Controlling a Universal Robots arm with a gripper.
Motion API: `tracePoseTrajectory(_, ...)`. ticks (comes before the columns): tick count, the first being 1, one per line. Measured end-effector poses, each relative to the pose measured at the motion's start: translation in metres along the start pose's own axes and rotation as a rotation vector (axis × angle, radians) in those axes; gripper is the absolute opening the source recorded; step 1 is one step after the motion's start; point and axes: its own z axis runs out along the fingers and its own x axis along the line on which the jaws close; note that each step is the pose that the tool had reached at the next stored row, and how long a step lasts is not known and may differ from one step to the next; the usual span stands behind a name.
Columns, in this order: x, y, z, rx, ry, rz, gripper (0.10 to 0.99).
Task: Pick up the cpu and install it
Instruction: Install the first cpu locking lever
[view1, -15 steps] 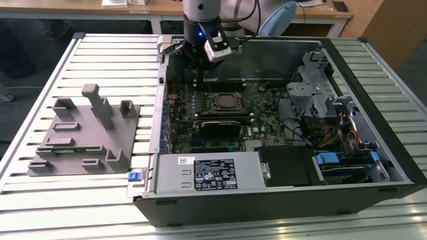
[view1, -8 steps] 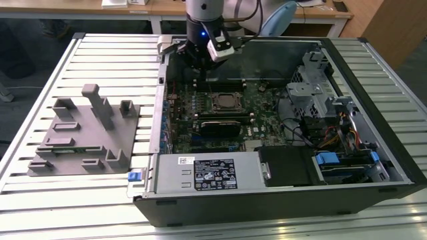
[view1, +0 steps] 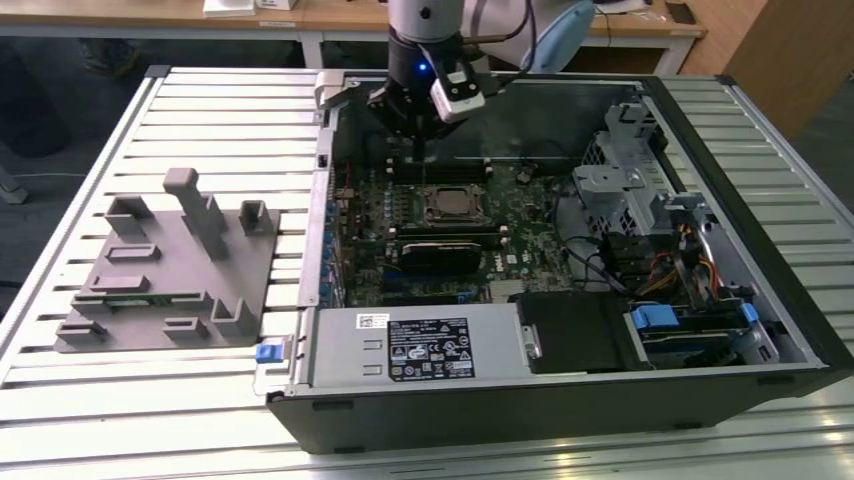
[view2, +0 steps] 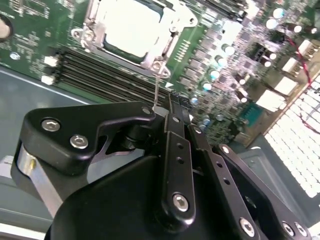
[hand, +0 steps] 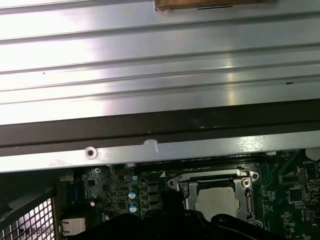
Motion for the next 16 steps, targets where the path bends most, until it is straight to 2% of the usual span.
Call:
tracePoseTrajectory(6,-0.0133,0.0019,0.0003,0.000,0.0000,0.000,0.106)
tracePoseTrajectory(12,-0.0148,0.0016,0.0006,-0.001,0.0001,0.000,0.106)
tracePoseTrajectory(16,-0.0150,-0.0005,0.0015,-0.019,0.0021,0.000,0.106)
